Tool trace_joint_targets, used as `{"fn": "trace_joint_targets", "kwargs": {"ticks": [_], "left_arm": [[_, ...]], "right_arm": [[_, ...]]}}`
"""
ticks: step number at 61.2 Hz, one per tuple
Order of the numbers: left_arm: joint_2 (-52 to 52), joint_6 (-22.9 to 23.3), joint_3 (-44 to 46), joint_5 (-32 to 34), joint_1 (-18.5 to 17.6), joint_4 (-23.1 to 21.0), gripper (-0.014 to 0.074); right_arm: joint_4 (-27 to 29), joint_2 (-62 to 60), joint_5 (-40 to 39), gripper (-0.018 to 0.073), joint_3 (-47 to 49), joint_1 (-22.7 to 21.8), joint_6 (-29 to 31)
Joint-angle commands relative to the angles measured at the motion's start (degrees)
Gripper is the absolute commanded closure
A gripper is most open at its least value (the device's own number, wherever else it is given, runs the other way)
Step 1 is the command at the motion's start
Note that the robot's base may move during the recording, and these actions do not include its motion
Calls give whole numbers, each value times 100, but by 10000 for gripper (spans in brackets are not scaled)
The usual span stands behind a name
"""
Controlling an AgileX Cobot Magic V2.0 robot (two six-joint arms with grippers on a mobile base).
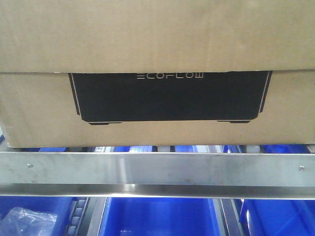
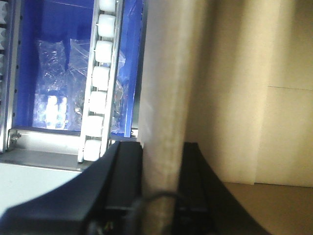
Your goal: Grab box from left shelf to table start
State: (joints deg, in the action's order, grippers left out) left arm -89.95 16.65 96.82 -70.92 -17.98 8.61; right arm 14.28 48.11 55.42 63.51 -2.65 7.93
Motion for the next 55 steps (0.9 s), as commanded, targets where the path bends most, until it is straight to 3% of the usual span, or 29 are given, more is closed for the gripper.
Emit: {"fn": "trace_joint_targets", "kwargs": {"ticks": [1,11,15,55], "left_arm": [[202,45,191,215,-2,12,682],[202,45,191,215,-2,12,682],[202,45,191,215,-2,12,682],[202,45,191,215,-2,4,682]], "right_arm": [[99,488,62,503,641,-22,76],[55,1321,634,225,1409,-22,-60],[19,1583,634,160,1688,-22,-222],[-696,3147,638,163,2850,535,-1025]]}}
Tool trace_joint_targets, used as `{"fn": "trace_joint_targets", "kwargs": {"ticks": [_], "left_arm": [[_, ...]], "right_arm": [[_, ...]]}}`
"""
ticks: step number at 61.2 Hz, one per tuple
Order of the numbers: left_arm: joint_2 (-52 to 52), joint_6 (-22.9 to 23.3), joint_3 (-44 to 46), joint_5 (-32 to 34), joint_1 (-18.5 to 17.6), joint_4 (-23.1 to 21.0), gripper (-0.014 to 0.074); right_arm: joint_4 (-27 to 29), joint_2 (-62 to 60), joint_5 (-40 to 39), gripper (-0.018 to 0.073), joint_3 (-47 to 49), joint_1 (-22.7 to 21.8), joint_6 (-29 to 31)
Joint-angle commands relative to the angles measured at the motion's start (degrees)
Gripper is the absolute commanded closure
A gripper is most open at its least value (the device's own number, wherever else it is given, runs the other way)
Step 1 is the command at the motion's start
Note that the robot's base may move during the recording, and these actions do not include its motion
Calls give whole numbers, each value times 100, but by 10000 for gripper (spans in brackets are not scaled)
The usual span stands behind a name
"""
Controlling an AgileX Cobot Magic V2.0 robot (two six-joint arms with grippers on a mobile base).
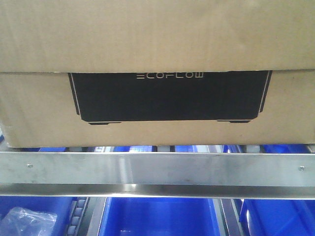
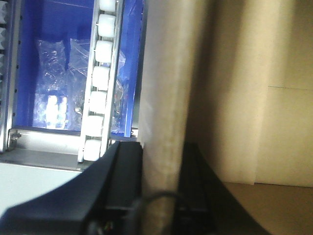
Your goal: Grab box from left shelf to table start
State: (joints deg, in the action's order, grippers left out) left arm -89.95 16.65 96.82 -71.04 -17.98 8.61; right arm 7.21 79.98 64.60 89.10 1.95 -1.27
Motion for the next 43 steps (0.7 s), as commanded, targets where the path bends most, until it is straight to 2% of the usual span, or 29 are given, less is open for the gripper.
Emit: {"fn": "trace_joint_targets", "kwargs": {"ticks": [1,8,43], "left_arm": [[202,45,191,227,-2,4,682],[202,45,191,227,-2,4,682],[202,45,191,227,-2,-9,682]], "right_arm": [[2,-19,-272,163,304,75,-135],[-83,142,-276,163,316,75,-317],[-214,313,-369,167,316,75,-355]]}}
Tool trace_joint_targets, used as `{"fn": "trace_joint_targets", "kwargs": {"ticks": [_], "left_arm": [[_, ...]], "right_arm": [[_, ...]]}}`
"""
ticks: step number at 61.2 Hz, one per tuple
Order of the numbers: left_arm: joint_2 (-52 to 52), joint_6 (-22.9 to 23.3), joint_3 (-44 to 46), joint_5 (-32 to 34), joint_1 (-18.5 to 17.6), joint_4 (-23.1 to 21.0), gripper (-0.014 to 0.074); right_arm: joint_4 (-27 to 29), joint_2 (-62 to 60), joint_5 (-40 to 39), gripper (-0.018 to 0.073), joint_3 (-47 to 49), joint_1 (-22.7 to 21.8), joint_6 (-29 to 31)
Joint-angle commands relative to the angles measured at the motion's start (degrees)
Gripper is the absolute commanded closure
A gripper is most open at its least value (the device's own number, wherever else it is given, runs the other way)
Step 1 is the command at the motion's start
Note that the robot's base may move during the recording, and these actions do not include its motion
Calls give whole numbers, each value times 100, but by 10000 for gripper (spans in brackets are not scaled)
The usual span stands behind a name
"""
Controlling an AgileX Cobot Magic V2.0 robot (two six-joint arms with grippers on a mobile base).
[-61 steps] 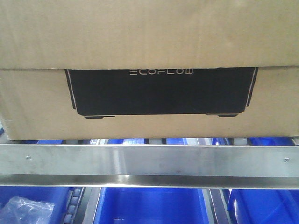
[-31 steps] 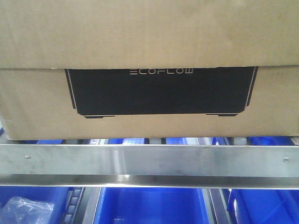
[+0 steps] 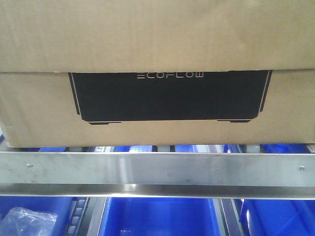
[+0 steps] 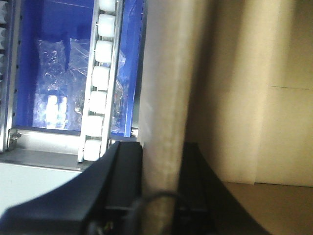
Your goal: Grab box from left shelf to table start
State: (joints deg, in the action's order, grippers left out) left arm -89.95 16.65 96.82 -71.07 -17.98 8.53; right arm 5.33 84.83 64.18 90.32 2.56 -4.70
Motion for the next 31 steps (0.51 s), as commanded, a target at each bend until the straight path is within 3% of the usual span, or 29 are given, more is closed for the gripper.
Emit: {"fn": "trace_joint_targets", "kwargs": {"ticks": [1,21,31], "left_arm": [[202,45,191,230,-2,-1,682],[202,45,191,230,-2,-1,682],[202,45,191,230,-2,-13,682]], "right_arm": [[-48,-172,-321,172,193,13,-12],[-85,-168,-265,528,188,13,-12],[-85,-168,-231,541,188,13,38]]}}
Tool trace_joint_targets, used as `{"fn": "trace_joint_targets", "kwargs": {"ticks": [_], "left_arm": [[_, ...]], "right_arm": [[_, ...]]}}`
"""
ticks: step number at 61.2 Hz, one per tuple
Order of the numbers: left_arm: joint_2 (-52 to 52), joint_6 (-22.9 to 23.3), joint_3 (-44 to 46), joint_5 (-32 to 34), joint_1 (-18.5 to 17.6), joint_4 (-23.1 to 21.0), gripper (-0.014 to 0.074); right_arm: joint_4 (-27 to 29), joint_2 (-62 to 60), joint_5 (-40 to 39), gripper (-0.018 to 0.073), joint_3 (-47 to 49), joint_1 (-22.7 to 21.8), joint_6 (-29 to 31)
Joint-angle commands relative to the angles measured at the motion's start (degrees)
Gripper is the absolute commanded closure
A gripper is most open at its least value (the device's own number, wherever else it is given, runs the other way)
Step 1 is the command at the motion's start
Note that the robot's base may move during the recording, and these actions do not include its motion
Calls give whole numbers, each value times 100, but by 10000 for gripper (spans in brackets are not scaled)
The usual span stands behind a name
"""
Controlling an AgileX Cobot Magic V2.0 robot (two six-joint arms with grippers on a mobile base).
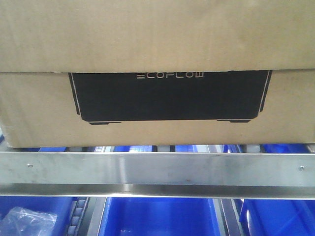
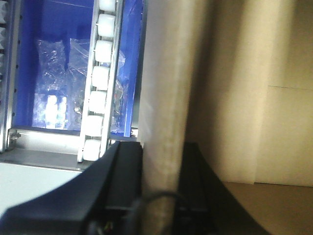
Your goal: Grab box from left shelf to table start
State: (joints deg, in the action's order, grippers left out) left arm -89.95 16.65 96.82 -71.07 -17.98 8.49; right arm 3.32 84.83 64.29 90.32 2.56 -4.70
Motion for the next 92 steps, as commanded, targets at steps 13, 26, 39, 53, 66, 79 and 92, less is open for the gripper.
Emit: {"fn": "trace_joint_targets", "kwargs": {"ticks": [13,26,39,53,66,79,92], "left_arm": [[202,45,191,230,-2,-10,682],[202,45,191,230,-2,-10,682],[198,45,191,283,-2,-10,682],[198,241,191,730,47,67,682],[275,325,191,822,47,40,682],[631,325,191,668,35,40,682],[1075,325,156,584,35,4,682]], "right_arm": [[116,-168,-266,541,188,13,37],[116,-168,-246,541,188,13,37],[116,-154,-103,541,177,13,37],[116,-58,-105,541,172,13,37],[116,-199,-93,541,172,13,-58],[116,-572,31,541,171,13,-130],[116,-1047,241,541,166,13,-137]]}}
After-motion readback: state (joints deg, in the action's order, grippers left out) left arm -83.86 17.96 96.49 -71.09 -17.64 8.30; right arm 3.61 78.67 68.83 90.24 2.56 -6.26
